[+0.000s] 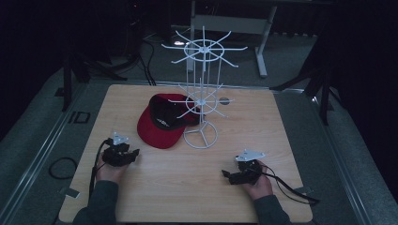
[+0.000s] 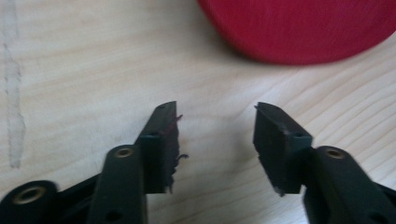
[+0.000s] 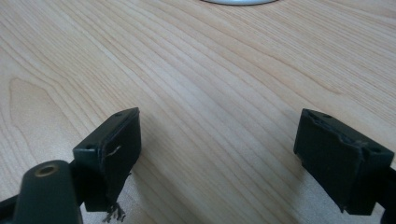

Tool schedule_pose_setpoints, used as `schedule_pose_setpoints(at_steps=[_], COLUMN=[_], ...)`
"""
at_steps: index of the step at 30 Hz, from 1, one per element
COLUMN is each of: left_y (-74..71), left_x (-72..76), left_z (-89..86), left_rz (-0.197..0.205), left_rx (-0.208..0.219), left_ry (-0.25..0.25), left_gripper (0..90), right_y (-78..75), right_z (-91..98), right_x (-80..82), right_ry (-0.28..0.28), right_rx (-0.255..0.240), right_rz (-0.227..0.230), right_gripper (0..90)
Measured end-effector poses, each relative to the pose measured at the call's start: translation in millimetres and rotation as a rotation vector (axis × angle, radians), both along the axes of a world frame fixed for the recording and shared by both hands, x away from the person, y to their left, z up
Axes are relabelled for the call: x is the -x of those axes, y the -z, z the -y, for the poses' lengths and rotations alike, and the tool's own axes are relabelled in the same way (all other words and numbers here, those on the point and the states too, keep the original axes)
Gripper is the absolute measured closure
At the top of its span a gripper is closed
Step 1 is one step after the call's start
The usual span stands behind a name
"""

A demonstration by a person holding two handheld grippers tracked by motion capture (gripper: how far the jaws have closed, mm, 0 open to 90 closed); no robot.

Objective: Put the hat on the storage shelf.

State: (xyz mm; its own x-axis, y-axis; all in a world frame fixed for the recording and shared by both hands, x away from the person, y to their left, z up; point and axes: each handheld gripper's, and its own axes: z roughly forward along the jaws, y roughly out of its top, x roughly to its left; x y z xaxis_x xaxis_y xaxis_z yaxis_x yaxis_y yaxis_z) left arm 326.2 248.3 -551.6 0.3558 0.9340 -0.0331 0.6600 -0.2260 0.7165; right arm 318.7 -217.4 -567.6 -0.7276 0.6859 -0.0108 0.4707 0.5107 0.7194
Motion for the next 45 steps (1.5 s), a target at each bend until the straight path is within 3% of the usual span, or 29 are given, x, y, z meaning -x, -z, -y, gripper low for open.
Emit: schedule_pose_setpoints(at_steps=[12,19,24,26,34,37,45], left_y=[-38.8,-46.0,-53.2,-56.5,-65.1,-67.3,-64.5], left_x=[-11.7,-19.1,-23.4,-25.9,-39.5,-44.4,-62.5], left_z=[-0.8,3.2,5.6,5.8,6.2,5.9,3.3], left_rz=[0.039,0.014,0.046,0.037,0.052,0.057,0.027], left_rx=[0.033,0.015,-0.004,0.024,0.026,0.015,0.025], left_ry=[0.085,0.129,0.105,0.112,0.101,0.090,0.083], left_gripper=[58.3,63.7,58.5,59.2,53.0,45.5,41.3], right_y=[-0.2,-0.1,-0.2,-0.2,-0.2,-0.2,-0.2], right_z=[0.0,0.0,0.0,0.0,0.0,-0.1,0.0], right_x=[0.3,0.4,0.5,0.6,1.1,1.1,1.1], right_ry=[0.001,0.001,0.002,0.001,0.003,0.003,0.003], right_rx=[0.001,0.001,0.001,0.002,0.002,0.002,0.002], right_rz=[-0.002,-0.001,-0.001,-0.001,-0.001,-0.001,-0.001], right_gripper=[14.7,14.8,14.8,14.7,14.7,14.8,14.7])
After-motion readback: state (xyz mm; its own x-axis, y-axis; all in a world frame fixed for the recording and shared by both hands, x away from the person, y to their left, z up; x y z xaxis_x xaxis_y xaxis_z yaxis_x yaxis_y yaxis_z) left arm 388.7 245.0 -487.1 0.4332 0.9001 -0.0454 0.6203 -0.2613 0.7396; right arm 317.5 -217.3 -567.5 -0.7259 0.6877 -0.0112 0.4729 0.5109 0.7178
